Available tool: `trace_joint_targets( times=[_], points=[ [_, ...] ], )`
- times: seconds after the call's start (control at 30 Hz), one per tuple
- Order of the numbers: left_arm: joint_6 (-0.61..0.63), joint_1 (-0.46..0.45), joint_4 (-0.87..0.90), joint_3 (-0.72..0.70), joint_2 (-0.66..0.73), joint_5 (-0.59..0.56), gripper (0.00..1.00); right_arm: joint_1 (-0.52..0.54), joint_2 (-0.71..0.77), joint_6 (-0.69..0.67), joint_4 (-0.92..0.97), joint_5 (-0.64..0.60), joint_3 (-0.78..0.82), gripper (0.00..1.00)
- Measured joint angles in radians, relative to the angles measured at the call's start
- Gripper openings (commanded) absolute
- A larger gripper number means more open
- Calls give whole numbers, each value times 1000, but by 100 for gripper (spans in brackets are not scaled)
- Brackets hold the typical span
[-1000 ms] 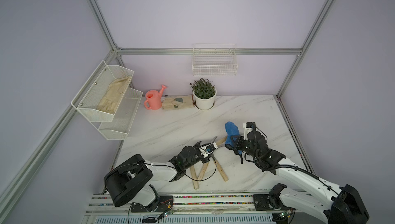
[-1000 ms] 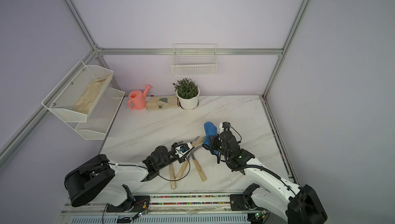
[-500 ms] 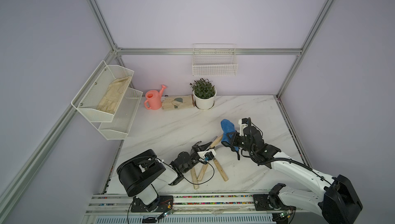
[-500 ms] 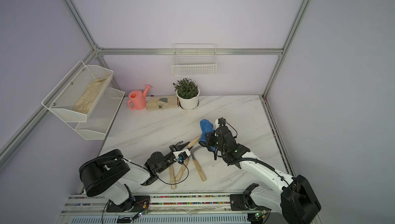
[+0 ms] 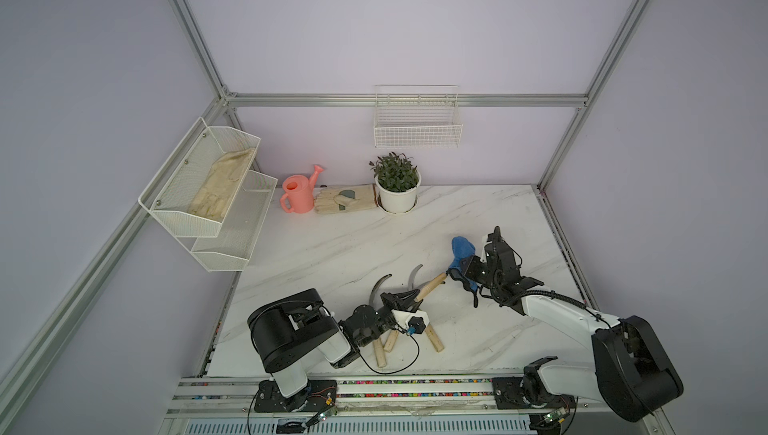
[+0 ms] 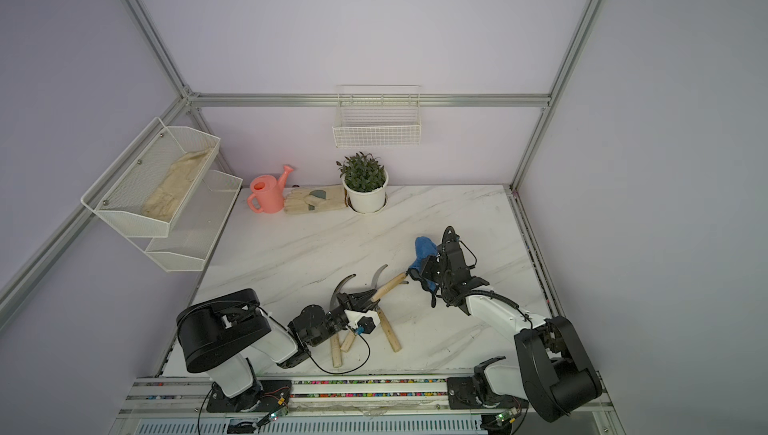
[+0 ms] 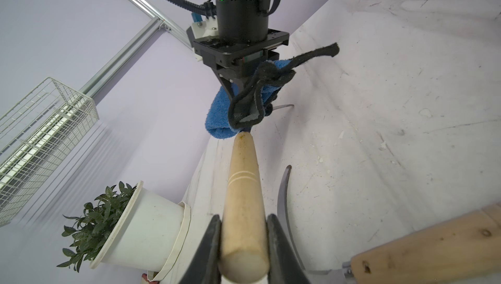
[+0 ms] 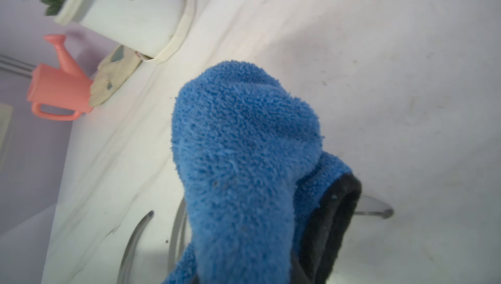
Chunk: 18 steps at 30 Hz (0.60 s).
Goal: Wipe small sickles with rags
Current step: Wipe the small sickle.
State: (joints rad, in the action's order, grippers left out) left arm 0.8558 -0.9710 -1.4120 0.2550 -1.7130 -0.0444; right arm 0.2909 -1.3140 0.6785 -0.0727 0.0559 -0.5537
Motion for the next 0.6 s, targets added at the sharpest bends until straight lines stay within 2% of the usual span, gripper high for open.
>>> trace_joint_targets(
  times=[0.17,0.37,0.47,0.6],
  points=[
    [6,-1,-1,0,0,-5,0,-113,-41,1,-56,40,56,0],
    [19,-1,-4,0,0,-8,0,-124,-45,2,-77,94,56,0],
    [19,-5,-9,0,0,-11,0,-70,-26,11,-72,92,35,0],
    [20,-5,-17,0,0,-25,0,91,18,15,-57,82,-27,0]
  ],
)
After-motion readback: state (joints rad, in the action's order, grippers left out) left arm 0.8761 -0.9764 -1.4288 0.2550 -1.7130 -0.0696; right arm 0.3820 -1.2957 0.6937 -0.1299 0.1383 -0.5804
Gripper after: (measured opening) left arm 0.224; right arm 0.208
